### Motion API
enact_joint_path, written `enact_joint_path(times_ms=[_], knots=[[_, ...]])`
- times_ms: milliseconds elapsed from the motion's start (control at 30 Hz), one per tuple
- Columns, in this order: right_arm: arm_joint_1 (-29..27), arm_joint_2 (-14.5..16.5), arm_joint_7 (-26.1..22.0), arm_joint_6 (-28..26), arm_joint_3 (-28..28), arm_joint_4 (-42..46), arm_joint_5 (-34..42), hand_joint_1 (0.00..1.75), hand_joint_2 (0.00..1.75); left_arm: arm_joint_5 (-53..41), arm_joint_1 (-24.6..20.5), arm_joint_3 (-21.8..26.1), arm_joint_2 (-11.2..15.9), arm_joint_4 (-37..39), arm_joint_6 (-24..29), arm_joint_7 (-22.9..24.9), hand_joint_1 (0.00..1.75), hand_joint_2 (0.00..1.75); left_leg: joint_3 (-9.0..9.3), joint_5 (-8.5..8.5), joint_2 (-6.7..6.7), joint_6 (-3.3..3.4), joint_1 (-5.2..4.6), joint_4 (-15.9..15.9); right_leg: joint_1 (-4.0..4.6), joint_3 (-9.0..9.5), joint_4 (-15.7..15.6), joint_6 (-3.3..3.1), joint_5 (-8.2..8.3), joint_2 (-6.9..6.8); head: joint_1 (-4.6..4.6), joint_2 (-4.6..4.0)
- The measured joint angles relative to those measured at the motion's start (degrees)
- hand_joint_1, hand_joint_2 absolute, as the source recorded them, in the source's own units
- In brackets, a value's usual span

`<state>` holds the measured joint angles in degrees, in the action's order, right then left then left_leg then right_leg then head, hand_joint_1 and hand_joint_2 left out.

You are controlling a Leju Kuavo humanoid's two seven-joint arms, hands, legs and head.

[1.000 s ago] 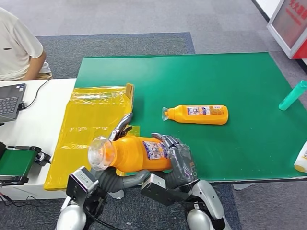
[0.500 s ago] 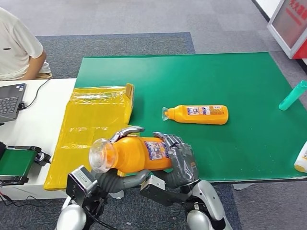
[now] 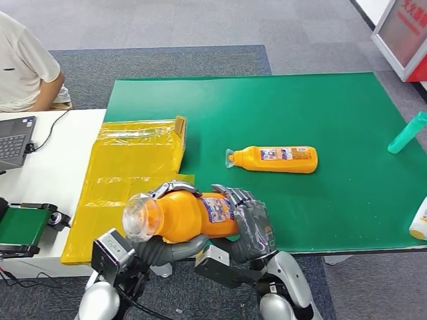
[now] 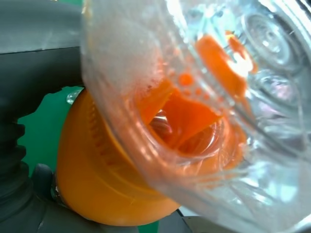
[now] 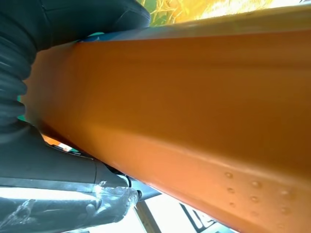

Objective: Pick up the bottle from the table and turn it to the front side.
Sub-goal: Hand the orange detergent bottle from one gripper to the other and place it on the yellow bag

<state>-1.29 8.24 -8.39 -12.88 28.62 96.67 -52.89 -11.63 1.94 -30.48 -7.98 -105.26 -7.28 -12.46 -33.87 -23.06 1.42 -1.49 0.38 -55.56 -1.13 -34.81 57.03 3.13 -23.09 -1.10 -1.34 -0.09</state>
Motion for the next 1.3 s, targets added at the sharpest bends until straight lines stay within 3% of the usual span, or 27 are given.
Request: enact_joint_path(times_ms=[67, 200, 333, 433, 600, 867, 967, 1100, 1300], knots=[[-0.01, 0.0, 0.0, -0.02, 0.0, 0.0, 0.1, 1.75, 1.75, 0.16, -0.03, -0.01, -0.01, 0.0, -0.04, 0.07, 1.75, 1.75, 0.0, 0.0, 0.0, 0.0, 0.0, 0.0, 0.0, 0.0, 0.0, 0.0, 0.0, 0.0, 0.01, 0.0], [-0.03, 0.0, 0.3, 0.23, 0.03, 0.0, 0.34, 0.0, 1.75, 0.47, -0.01, 0.01, -0.02, 0.0, 0.01, 0.1, 1.75, 1.75, 0.0, 0.0, 0.0, 0.0, 0.0, 0.0, 0.0, 0.0, 0.0, 0.0, 0.0, 0.0, -0.01, 0.0], [-0.05, 0.0, 2.17, 1.15, 0.0, 0.07, 0.32, 0.0, 1.75, -1.35, 0.59, 0.47, -0.12, -0.19, 2.35, -0.55, 1.75, 1.75, 0.0, 0.0, 0.0, 0.0, 0.0, 0.0, 0.0, 0.0, 0.0, 0.0, 0.0, 0.0, 0.0, 0.0], [-0.73, 0.01, 3.43, 1.27, -0.71, 1.44, 0.02, 0.0, 1.75, -10.73, 1.69, 2.29, -0.63, -1.49, 8.09, -2.26, 1.75, 1.75, -0.01, 0.0, 0.0, 0.0, 0.0, 0.0, 0.0, -0.01, 0.0, 0.0, 0.0, 0.0, 0.0, 0.0], [-1.86, 0.28, 4.55, 2.71, -3.92, 5.79, -0.66, 0.0, 1.75, -26.58, 2.88, 8.62, -2.21, -4.47, 15.59, -3.25, 1.75, 1.75, -0.02, 0.0, 0.0, 0.0, 0.0, 0.0, 0.0, -0.01, 0.0, 0.0, -0.01, 0.0, 0.0, -0.01], [-4.23, 1.74, 2.59, 3.97, -8.21, 11.55, -0.86, 0.0, 1.75, -42.31, 3.26, 18.95, -4.2, -6.18, 20.74, -3.69, 1.75, 1.75, -0.01, 0.0, 0.0, 0.0, 0.0, 0.0, 0.0, -0.01, 0.0, 0.0, -0.01, 0.0, 0.0, 0.0], [-4.57, 2.15, 1.58, 4.67, -8.69, 12.56, -0.13, 0.0, 1.75, -54.26, 2.82, 21.08, -4.38, -6.11, 23.05, -1.95, 1.75, 1.75, -0.01, 0.0, 0.0, 0.0, 0.0, 0.0, 0.0, -0.01, 0.0, 0.0, -0.01, 0.0, -0.01, 0.0], [-4.58, 2.36, -0.41, 5.21, -8.76, 13.4, 0.67, 0.0, 1.75, -71.29, 0.23, 24.06, -3.97, -4.53, 22.09, 2.53, 1.75, 1.75, -0.01, 0.02, 0.0, -0.02, 0.0, 0.0, 0.01, -0.01, 0.0, -0.02, 0.01, 0.0, 0.0, 0.0], [-4.48, 2.43, -1.94, 5.16, -8.54, 13.97, 0.33, 0.0, 1.75, -76.75, -3.26, 25.92, -1.82, -0.99, 17.39, 7.35, 1.75, 1.75, -0.01, 0.05, 0.0, -0.04, 0.0, 0.0, 0.01, -0.04, 0.0, -0.04, 0.04, 0.0, -0.01, -0.01]])
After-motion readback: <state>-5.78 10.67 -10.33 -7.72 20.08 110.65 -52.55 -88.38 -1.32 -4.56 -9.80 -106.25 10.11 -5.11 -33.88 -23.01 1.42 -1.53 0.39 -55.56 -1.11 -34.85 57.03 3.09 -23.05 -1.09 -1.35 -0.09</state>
